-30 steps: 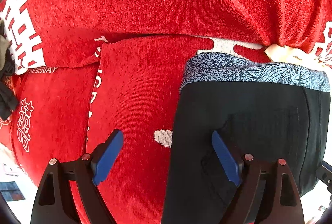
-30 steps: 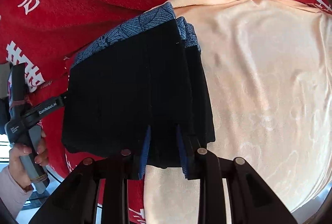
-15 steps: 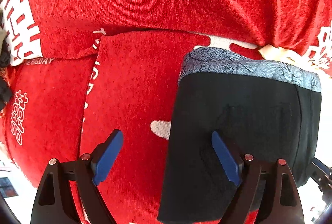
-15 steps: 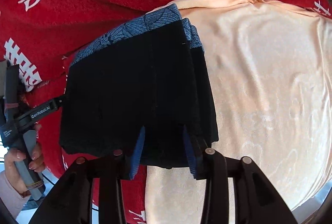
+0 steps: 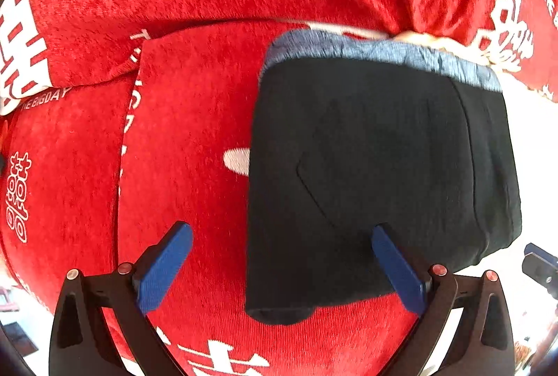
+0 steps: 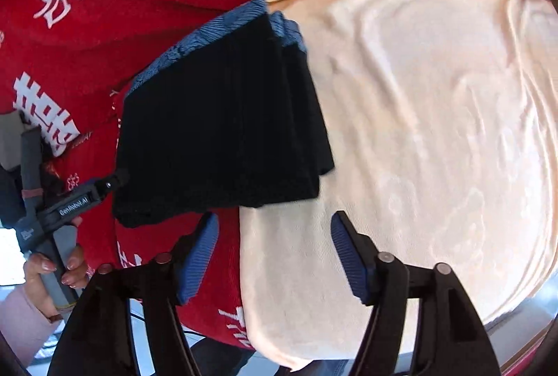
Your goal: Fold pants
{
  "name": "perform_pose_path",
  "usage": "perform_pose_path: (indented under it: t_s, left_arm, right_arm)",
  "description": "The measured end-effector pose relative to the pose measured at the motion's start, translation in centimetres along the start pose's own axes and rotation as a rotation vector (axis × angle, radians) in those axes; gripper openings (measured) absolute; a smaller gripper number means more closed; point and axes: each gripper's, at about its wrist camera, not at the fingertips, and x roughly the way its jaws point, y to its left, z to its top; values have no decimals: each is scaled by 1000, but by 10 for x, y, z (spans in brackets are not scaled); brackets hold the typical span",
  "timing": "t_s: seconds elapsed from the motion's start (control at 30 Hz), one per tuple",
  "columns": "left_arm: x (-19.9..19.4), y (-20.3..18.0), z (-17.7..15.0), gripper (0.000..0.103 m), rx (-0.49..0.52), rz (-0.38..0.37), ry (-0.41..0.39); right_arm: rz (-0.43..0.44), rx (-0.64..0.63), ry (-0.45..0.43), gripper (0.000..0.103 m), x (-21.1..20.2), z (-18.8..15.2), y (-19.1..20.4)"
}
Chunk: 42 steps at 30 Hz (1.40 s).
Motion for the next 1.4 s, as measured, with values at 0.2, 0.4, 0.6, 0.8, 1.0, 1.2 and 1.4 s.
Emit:
perform_pose_path:
  t_s: [0.2, 0.4, 0.6, 0.8, 1.0, 1.2, 1.4]
  left_arm:
    - [4, -2, -4, 103, 9, 2, 13]
    - [10, -8, -3, 103, 20, 31, 20]
    - [14, -6, -3, 103, 16, 27, 31]
    - [18, -6, -2, 103, 13, 17, 45]
    - [21, -2, -1, 103, 2, 0, 51]
    - [24, 6, 1, 103, -19, -52, 73]
    - [18, 12, 6, 103, 29, -71, 37]
  right_arm:
    - [-5, 21, 16, 73, 5, -5, -11]
    - [-3, 35, 13, 73, 3, -1, -14]
    - [0, 38, 13, 73, -1, -1, -20]
    - [2, 47, 18, 73, 3, -1, -21]
    - [0, 49, 14, 74, 1, 4, -23]
    - [8, 49, 0, 74, -2, 12, -29]
    - [83, 52, -19, 79, -8, 27, -41]
